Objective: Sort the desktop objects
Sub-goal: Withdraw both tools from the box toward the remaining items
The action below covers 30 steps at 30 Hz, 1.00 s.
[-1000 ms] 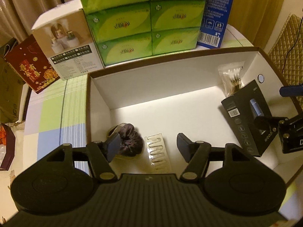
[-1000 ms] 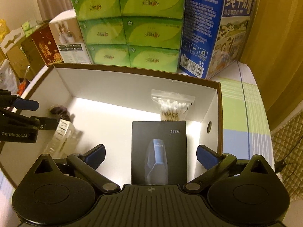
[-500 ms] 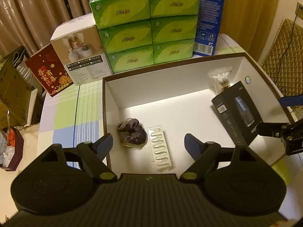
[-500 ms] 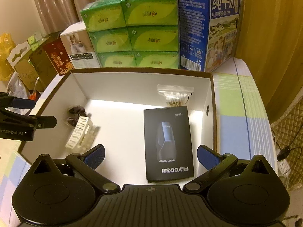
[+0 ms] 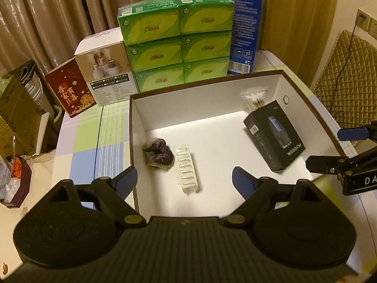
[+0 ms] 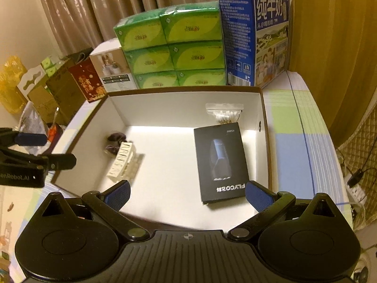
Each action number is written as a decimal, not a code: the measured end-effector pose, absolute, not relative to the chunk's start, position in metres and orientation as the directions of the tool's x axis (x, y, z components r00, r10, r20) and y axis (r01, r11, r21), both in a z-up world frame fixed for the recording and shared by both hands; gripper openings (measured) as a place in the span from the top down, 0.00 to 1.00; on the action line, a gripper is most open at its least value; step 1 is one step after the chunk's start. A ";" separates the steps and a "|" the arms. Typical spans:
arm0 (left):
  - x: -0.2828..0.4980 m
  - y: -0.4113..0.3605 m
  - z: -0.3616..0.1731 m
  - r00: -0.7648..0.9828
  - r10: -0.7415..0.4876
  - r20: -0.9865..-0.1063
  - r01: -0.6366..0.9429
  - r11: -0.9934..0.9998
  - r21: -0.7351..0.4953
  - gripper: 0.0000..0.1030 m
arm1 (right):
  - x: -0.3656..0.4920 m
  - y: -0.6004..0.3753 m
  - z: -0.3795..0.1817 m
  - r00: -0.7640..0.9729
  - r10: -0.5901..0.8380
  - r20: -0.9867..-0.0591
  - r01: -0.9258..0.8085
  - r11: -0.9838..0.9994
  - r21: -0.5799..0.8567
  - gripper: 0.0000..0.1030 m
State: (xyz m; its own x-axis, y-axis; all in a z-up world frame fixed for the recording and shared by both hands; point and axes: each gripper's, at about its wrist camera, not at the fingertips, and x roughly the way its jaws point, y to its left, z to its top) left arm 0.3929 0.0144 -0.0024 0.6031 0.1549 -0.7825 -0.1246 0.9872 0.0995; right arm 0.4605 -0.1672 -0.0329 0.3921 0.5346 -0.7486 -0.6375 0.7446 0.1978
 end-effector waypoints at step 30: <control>0.272 -0.004 -0.005 0.596 0.095 -0.797 -0.148 0.989 0.008 0.17 | 0.364 -0.200 -0.030 0.351 0.555 -0.754 -0.663 0.716 0.218 0.02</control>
State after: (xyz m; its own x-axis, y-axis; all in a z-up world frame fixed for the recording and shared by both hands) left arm 0.2715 -0.0042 -0.0050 0.5965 0.0954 -0.7969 -0.1480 0.9890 0.0076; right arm 0.3642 -0.1997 -0.0301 0.3514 0.5545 -0.7543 -0.6627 0.7165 0.2180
